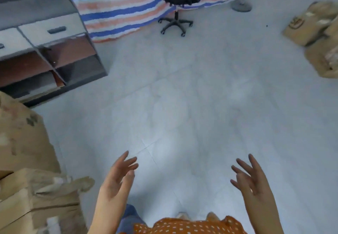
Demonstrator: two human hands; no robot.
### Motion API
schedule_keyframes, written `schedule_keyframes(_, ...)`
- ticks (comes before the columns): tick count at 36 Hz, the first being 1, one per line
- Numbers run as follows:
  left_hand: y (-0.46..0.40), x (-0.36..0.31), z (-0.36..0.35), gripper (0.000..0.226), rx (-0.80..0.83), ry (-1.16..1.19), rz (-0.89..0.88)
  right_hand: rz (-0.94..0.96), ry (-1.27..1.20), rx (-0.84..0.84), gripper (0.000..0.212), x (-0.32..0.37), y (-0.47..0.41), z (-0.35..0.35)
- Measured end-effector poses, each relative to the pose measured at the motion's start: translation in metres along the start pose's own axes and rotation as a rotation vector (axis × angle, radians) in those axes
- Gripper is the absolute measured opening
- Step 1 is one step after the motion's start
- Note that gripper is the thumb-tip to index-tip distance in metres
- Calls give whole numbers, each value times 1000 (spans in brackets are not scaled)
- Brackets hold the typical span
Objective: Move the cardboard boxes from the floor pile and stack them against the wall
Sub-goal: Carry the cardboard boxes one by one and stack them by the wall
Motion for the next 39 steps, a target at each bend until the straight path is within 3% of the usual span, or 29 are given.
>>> schedule_keyframes(8,-8,-23,-130,37,224,-99,-39,-62,-4,-261,56,-20,-8,119)
schedule_keyframes(15,-39,-40,-209,42,341,-148,-33,-105,-34,-381,55,-31,-38,160)
schedule_keyframes(25,-147,-103,-370,31,510,-149,-104,-55,-75,-569,49,-11,-169,219)
schedule_keyframes(29,-188,-145,-439,38,574,-152,-159,-5,-84,-636,54,12,-233,247)
schedule_keyframes(39,-245,-176,-578,37,705,-269,-126,-120,-72,-716,52,7,-334,312)
Point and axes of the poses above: each hand's wrist, its own y-axis away from the middle knuckle, its own z-axis out of the back of the hand, x = y × z, the point moved 5 cm from there along -y, towards the middle knuckle, and after that the axes turned 3 degrees about -y, right-handed, at the moved point
